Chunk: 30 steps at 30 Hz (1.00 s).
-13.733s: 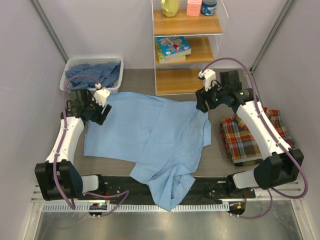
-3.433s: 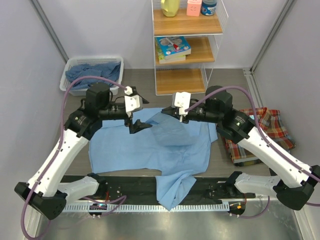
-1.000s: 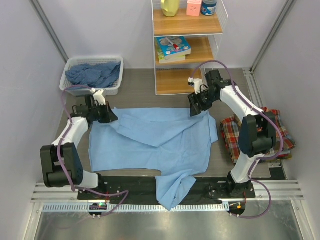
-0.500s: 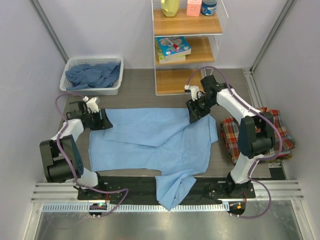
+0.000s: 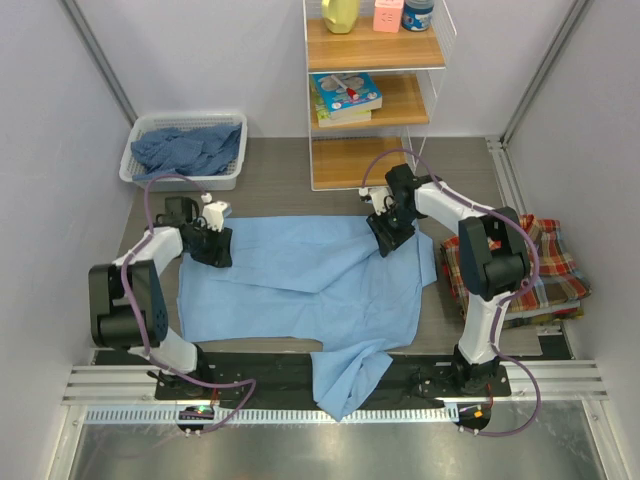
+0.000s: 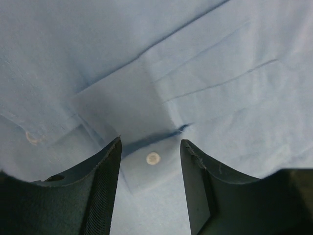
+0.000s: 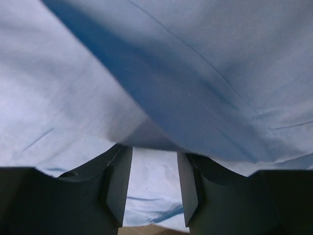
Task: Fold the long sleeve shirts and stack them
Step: Fold the shirt
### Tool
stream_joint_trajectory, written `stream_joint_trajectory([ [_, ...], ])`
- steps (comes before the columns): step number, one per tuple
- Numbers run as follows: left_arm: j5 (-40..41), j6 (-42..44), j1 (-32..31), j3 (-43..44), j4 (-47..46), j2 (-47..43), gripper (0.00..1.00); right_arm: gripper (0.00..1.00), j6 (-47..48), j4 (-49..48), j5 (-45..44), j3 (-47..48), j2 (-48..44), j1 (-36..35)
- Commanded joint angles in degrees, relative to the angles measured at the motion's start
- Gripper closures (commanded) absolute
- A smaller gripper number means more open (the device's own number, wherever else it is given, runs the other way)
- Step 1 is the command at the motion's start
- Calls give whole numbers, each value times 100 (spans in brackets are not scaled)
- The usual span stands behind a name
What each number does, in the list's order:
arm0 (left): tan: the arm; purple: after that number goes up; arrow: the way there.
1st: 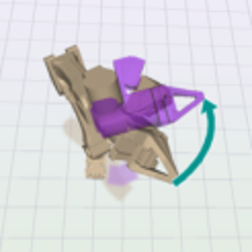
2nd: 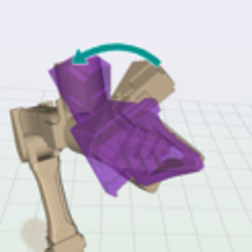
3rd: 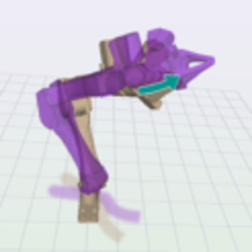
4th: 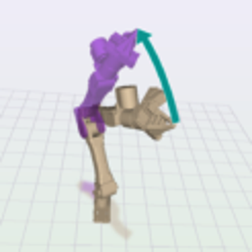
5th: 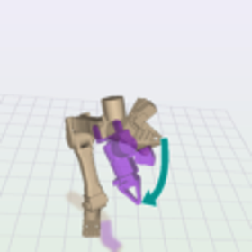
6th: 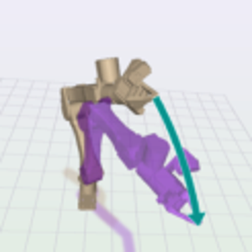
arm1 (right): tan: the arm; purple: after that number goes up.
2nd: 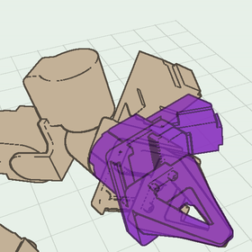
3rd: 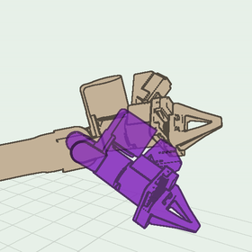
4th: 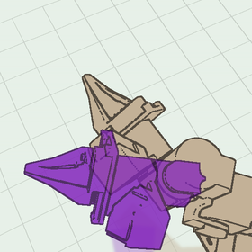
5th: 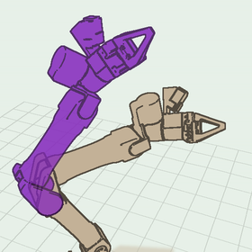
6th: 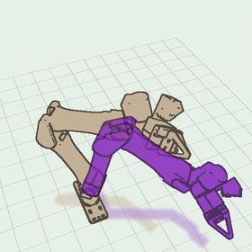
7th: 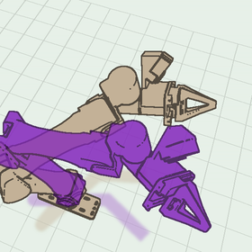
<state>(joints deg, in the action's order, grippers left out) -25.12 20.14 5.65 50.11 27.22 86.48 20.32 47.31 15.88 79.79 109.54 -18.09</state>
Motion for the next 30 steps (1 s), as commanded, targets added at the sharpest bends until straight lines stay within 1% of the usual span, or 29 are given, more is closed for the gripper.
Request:
stream_joint_trajectory([
  [1,640,25,146,447,82,843,49,53,183,-485,-559,274,435,16],
  [2,814,-97,199,543,47,992,50,53,209,-512,-586,431,559,24],
  [3,790,-203,243,953,133,1342,51,53,227,-503,-612,519,647,33],
  [4,755,-247,270,1105,152,1459,52,53,236,-503,-621,607,735,59],
  [6,528,-300,349,1482,317,1609,52,52,332,-294,-499,801,824,86],
  [7,370,-196,358,1571,475,1583,51,52,385,-188,-307,845,763,95],
  [8,81,-177,340,1616,573,1513,50,51,464,-91,-226,828,553,103],
  [10,-237,-221,393,1617,793,1216,48,48,543,155,19,714,219,104],
  [11,-265,-282,402,1599,802,1153,47,47,570,225,299,714,-87,104],
  [12,-291,-352,393,1590,793,1100,46,47,570,374,458,705,-212,95],
  [15,-134,-678,393,1695,758,1257,45,43,395,428,855,880,-459,86],
  [16,-90,-704,402,1782,793,1336,44,40,298,393,916,1037,-442,77],
  [17,-20,-809,393,1818,785,1511,43,39,228,358,943,1134,-407,69],
  [20,227,-889,393,1941,732,1758,42,37,122,349,943,1486,-82,42],
  [23,491,-915,393,1942,592,1802,41,36,122,244,899,1680,208,33],
  [28,386,-836,367,2038,626,1996,41,36,87,15,768,1830,743,33],
  [29,316,-810,367,2038,635,2013,42,36,95,-11,741,1812,797,33],
  [30,237,-767,367,2021,635,2005,45,36,95,-46,732,1786,832,33],
])
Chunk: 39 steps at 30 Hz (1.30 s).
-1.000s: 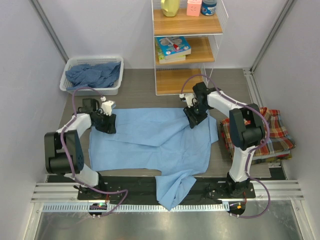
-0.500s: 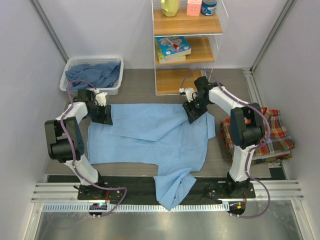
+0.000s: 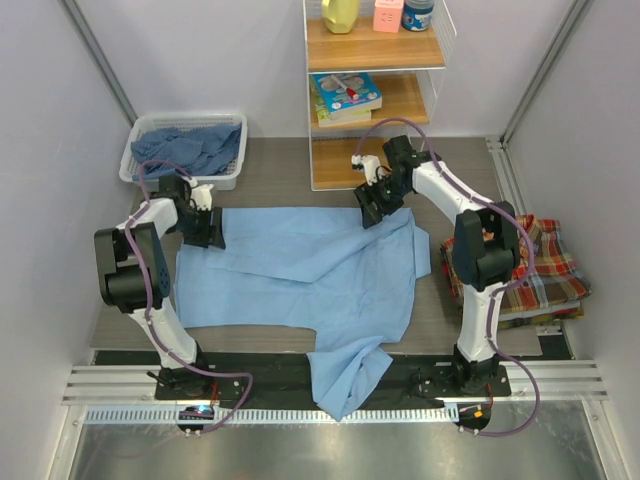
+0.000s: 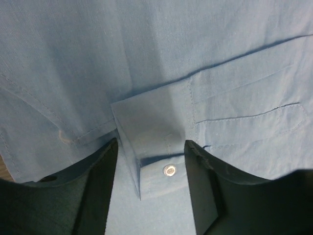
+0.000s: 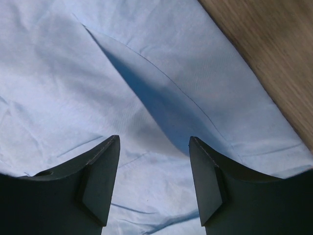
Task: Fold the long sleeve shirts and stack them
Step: Fold the shirt
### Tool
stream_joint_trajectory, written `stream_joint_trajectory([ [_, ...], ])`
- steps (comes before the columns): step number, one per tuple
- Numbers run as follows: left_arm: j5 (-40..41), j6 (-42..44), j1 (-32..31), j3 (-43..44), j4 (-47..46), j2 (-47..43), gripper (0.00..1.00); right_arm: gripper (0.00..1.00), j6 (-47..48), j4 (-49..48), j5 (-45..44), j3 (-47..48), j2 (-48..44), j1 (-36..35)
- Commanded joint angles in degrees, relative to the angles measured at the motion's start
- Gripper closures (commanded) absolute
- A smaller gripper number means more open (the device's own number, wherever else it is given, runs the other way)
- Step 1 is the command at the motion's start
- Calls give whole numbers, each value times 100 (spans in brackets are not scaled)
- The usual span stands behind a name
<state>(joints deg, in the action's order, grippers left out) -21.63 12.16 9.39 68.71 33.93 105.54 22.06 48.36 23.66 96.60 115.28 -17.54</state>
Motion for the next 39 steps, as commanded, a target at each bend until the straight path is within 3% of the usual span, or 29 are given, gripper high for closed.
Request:
stream_joint_trajectory([
  [1,-175,40,-16,152,-18,73,48,36,-71,-151,-54,53,292,-13],
  [10,-685,67,-33,125,-63,-428,100,35,-53,-222,-81,-176,179,-30],
  [25,-526,-179,116,863,-317,-411,100,31,-211,-230,-55,210,-226,-21],
  [30,-1429,31,177,732,-299,-630,100,32,-124,-195,-116,228,-208,-21],
  [39,-2530,699,344,-59,-431,-1799,100,34,70,-213,-414,-123,-68,-21],
])
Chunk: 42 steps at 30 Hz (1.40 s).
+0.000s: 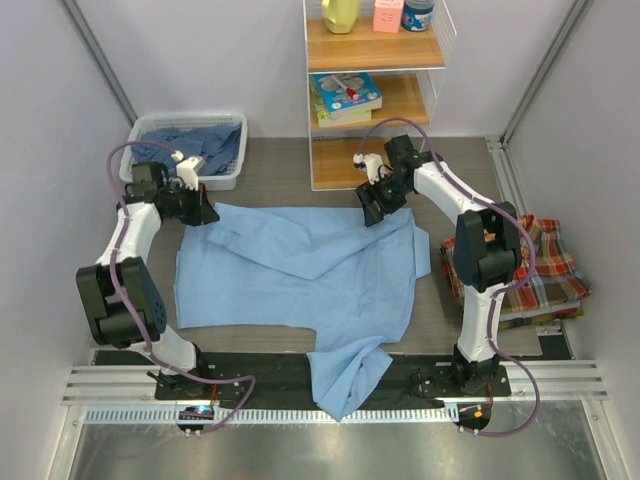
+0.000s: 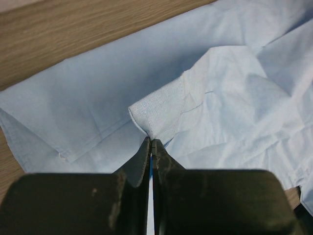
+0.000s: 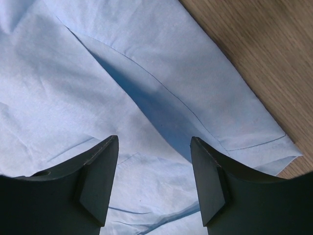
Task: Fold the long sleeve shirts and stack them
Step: Fold the shirt
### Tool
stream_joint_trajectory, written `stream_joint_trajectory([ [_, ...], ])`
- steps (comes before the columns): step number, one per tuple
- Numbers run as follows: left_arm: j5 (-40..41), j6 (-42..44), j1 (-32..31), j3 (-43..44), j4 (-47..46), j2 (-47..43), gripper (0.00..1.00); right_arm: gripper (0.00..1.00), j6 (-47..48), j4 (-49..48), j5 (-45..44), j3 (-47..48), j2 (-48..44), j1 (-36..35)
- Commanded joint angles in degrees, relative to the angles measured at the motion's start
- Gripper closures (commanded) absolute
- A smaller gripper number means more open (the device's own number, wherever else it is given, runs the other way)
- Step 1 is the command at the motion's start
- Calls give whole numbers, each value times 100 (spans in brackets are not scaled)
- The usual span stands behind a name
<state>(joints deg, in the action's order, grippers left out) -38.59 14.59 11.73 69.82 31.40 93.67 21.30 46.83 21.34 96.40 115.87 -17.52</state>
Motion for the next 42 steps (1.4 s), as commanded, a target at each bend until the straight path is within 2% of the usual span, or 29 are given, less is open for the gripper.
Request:
stream_joint_trajectory([
  [1,-1069,501,102,-214,-152,-691,100,34,181,-60,-201,-147,-109,-24],
  [4,-1326,747,111,-267,-29,-955,100,34,208,-77,-297,-200,-109,-24],
  [7,-1222,931,119,-346,-37,-1087,100,35,208,-77,-298,-209,-118,-15],
  [12,-1773,1808,155,-145,576,-1175,100,35,243,-69,-359,-235,-109,-15],
  [15,-2275,2012,146,-4,841,-1307,100,36,296,-51,-394,-314,-135,-6],
  [25,-2584,2496,5,234,1501,-1887,100,37,270,-42,-429,-411,-109,12],
  [27,-2348,2050,-48,68,1143,-1887,100,37,261,-42,-447,-394,-118,12],
  [29,-1734,1567,-48,-117,224,-1844,100,37,252,-42,-464,-368,-126,12],
  [30,-1514,1034,-48,-335,-148,-1800,100,37,243,-51,-482,-333,-127,12],
  [31,-920,828,-39,-399,-412,-1747,100,37,226,-68,-525,-306,-109,12],
  [32,-661,609,-56,-451,-894,-1660,100,38,208,-60,-543,-271,-100,12],
  [35,77,168,-30,-399,-1257,-1194,100,38,164,-95,-570,-157,-83,12],
  [39,422,-26,-21,-338,-1767,-632,100,38,103,-121,-587,-8,-56,12],
  [42,588,-61,-21,-285,-1822,-227,100,38,94,-121,-544,45,-56,12],
])
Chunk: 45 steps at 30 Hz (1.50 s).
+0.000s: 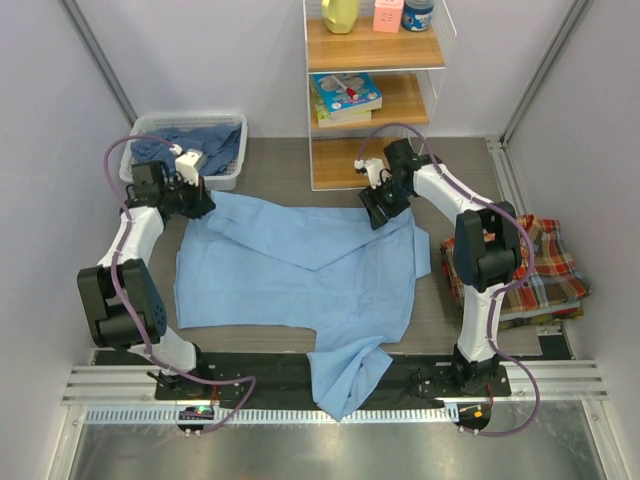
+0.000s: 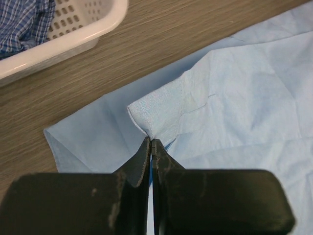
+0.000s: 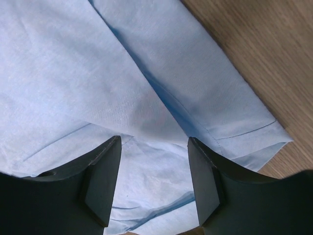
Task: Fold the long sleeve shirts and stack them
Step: Fold the shirt
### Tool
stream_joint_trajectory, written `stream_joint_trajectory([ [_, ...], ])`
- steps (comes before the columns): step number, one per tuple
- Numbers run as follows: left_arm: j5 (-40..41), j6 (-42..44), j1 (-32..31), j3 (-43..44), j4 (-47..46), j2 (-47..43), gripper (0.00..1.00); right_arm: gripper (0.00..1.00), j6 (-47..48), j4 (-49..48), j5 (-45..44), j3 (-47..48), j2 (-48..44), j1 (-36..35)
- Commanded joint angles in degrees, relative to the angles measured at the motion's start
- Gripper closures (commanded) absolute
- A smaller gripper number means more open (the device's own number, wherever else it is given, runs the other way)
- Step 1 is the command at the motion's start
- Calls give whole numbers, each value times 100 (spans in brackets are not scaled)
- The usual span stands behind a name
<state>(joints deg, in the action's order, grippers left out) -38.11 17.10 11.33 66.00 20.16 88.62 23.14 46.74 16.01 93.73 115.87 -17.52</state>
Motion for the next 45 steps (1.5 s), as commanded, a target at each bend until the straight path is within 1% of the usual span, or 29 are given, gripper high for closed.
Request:
stream_joint_trajectory([
  [1,567,-243,18,124,-585,479,100,39,-90,-113,-10,312,-82,20],
  [8,1165,3,18,107,84,832,100,42,24,-113,-116,251,-127,12],
  [15,1771,-154,36,211,374,1096,100,48,-2,-95,-10,233,-144,-15],
  [16,1737,-189,44,247,435,1105,100,48,-11,-95,16,233,-144,-23],
  [17,1502,-190,62,282,471,1087,100,49,-2,-95,34,224,-170,-24],
  [19,1281,-304,53,370,524,973,100,49,-2,-86,95,224,-188,-41],
  [20,1010,-295,53,440,576,930,100,49,7,-78,121,224,-197,-41],
  [22,972,-470,-8,746,909,868,100,49,16,-77,87,224,-197,-50],
  [25,1156,-742,-8,1176,1524,946,100,49,51,-77,34,242,-162,-41],
  [29,1411,-831,0,1608,2394,1175,100,49,25,-77,130,435,-65,-50],
  [35,1578,-1208,0,1627,3054,1281,100,49,51,-77,157,453,137,-94],
  [37,1761,-1306,1,1487,2985,1263,100,49,103,-104,96,409,189,-85],
  [40,2026,-1350,44,1241,2441,1263,100,50,156,-183,34,295,251,-85],
  [44,2246,-1262,132,1310,1931,1579,100,50,165,-227,-28,224,313,-85],
  [45,2281,-1227,150,1328,1799,1719,98,50,174,-236,-36,224,313,-85],
])
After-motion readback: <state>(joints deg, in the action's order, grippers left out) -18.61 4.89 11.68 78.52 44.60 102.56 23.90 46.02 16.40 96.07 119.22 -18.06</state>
